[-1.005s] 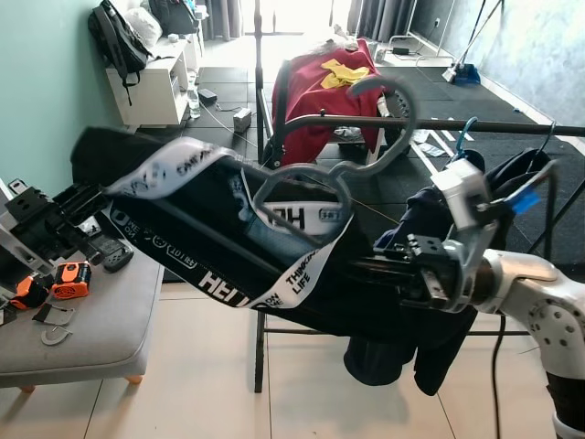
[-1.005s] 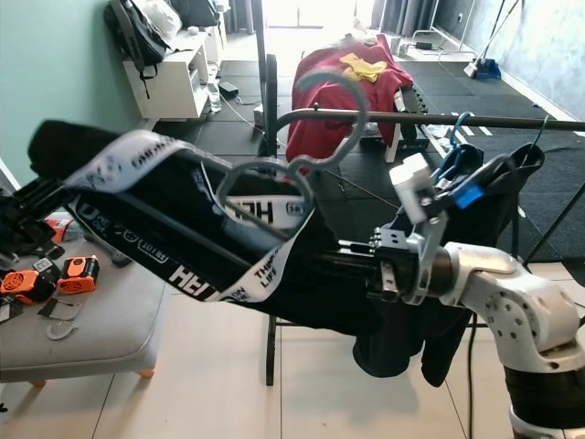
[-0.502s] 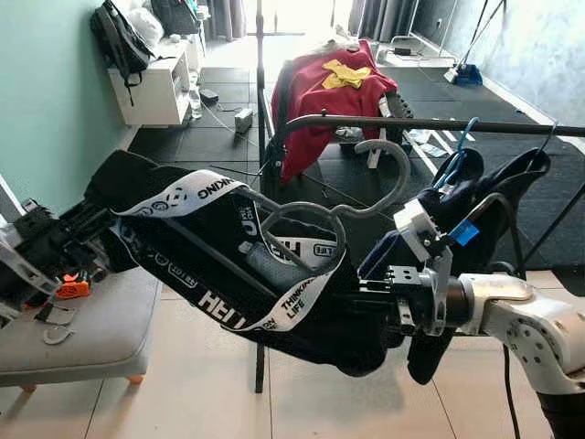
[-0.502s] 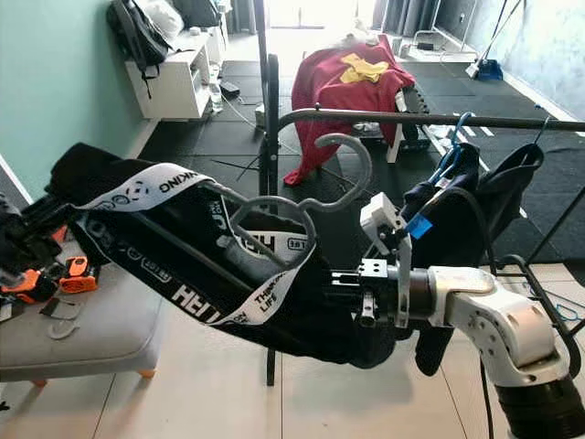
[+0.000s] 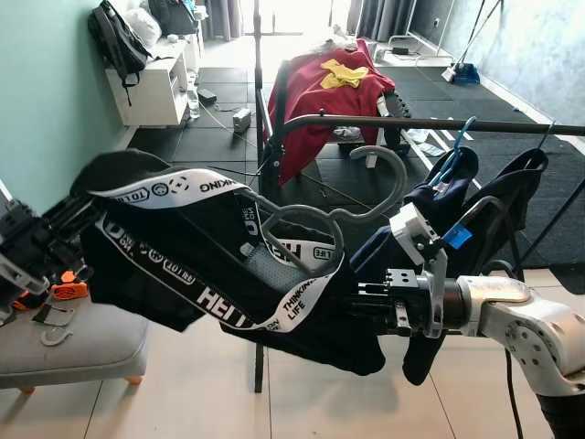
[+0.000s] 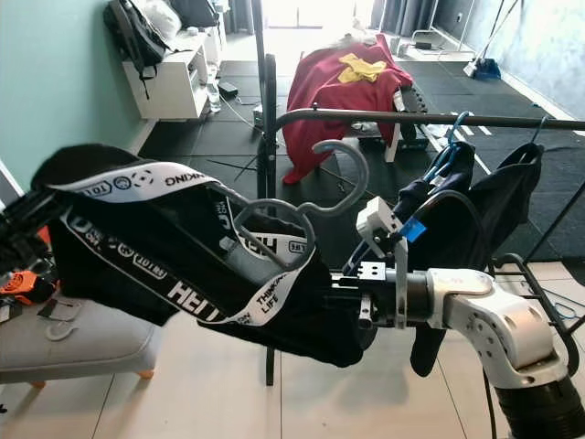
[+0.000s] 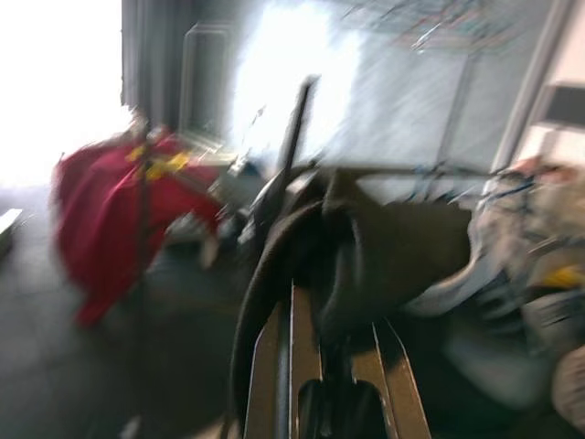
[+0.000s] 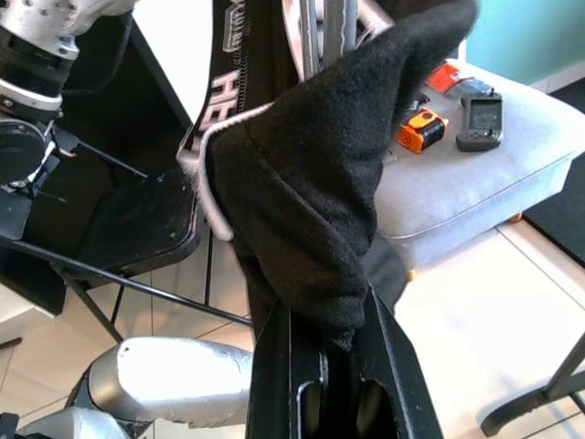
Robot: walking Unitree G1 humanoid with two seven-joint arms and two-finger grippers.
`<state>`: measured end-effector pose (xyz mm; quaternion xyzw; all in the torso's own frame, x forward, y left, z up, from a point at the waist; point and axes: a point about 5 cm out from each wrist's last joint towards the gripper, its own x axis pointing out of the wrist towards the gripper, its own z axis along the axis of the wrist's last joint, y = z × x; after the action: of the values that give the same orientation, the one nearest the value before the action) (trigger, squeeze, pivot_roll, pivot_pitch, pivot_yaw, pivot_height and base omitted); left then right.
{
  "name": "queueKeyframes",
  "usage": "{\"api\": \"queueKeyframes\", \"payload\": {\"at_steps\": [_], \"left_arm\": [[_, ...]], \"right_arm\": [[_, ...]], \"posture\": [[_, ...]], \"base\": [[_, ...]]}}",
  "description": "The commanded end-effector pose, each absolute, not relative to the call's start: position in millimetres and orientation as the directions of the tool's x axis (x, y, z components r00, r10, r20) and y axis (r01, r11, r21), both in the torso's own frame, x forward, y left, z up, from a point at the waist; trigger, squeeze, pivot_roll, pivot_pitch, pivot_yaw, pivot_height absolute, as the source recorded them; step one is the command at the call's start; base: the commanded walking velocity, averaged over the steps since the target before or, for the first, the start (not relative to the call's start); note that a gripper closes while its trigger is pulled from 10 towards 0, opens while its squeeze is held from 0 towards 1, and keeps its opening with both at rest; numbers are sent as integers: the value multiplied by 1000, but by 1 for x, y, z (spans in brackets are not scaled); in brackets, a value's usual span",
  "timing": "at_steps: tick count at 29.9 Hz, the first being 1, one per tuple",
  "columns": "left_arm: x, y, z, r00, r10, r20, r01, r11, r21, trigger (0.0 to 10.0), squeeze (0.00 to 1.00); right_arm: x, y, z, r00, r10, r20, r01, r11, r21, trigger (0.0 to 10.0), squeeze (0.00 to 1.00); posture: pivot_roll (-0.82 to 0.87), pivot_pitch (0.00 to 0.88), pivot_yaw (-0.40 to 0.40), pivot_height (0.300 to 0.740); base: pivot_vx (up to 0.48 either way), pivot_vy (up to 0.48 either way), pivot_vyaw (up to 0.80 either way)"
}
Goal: Hang hanger
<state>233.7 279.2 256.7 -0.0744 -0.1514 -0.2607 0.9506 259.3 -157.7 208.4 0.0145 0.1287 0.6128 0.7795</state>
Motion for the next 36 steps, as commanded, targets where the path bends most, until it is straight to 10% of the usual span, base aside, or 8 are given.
{"api": "queueKeyframes", "payload": {"at_steps": [1,5,6,9,10,36], "left_arm": [[236,285,252,852,-425,304,468,880,-81,2353,0],[250,296,250,911,-273,308,334,928,-166,2784,0],[259,307,244,950,-145,276,213,948,-236,6196,0],[269,320,234,977,14,214,55,948,-313,4706,0],[272,323,231,976,55,211,21,939,-344,6588,0],[266,300,270,910,-93,404,250,901,-355,9725,0]], "right_arm": [[256,-156,208,199,961,-191,-956,233,176,10000,0],[252,-155,204,175,962,-211,-960,215,182,10000,0],[250,-153,204,163,963,-216,-962,204,184,10000,0],[247,-150,204,138,967,-214,-966,180,187,10000,0],[245,-148,205,123,969,-213,-968,164,190,10000,0],[245,-147,190,135,944,-302,-965,195,176,10000,0]], "posture": [[-73,84,-5,740],[-74,86,-5,740],[-72,89,-4,740],[-75,88,-2,740],[-77,90,0,740],[-66,93,-5,740]], "base": [[0,0,0],[0,0,0],[0,0,0],[0,0,0],[0,0,0],[0,0,0]]}}
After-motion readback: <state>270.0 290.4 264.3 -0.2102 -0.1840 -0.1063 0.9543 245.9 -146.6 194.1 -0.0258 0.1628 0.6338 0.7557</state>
